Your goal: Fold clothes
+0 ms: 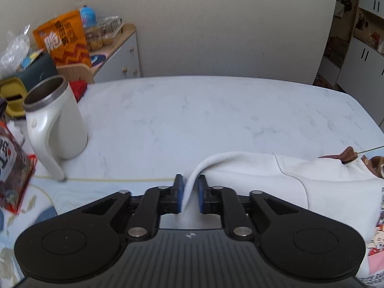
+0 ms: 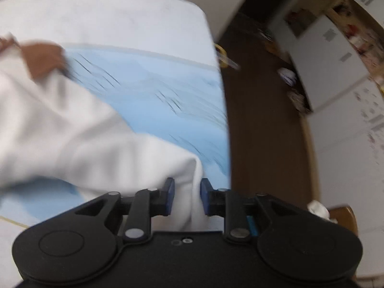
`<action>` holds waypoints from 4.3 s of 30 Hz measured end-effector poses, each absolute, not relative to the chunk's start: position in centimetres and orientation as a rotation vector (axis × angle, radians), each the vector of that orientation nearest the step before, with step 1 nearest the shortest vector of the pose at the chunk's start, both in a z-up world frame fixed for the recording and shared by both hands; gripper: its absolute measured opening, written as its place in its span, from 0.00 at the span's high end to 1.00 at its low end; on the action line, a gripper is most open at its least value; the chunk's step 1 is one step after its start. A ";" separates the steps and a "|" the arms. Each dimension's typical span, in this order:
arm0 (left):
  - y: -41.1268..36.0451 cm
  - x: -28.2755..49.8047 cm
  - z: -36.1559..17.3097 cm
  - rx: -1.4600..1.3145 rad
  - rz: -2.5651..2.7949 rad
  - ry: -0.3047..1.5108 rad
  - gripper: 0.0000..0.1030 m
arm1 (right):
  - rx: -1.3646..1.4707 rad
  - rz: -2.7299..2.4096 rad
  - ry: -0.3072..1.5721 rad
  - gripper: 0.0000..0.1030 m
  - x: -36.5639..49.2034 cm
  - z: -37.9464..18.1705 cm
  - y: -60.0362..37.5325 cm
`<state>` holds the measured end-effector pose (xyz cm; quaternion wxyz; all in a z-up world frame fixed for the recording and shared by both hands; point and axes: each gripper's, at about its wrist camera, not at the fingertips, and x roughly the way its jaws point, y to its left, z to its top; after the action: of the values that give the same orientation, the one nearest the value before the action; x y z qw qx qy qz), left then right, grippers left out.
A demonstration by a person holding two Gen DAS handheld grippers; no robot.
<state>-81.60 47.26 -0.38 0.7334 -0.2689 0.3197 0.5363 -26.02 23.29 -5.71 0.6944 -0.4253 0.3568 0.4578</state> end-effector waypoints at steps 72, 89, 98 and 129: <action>41.5 -94.5 -1.7 -0.432 1.347 0.918 0.36 | -0.753 1.539 0.903 0.00 -39.1 -7.1 49.3; 45.2 -90.2 -7.0 -0.709 1.247 0.873 0.44 | -0.749 1.533 1.106 0.00 -41.2 -10.7 51.4; 44.6 -93.2 -7.3 -0.732 1.287 0.929 0.43 | -0.903 1.584 0.790 0.00 -44.7 -9.3 51.0; 37.5 -78.5 -5.6 -0.511 0.936 0.817 0.26 | -0.825 1.435 0.802 0.00 -35.4 -4.4 26.9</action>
<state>-78.46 37.55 -5.60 0.7827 -0.2367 0.3783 0.4338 -35.36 26.88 -4.37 0.6059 -0.3569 0.3470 0.6206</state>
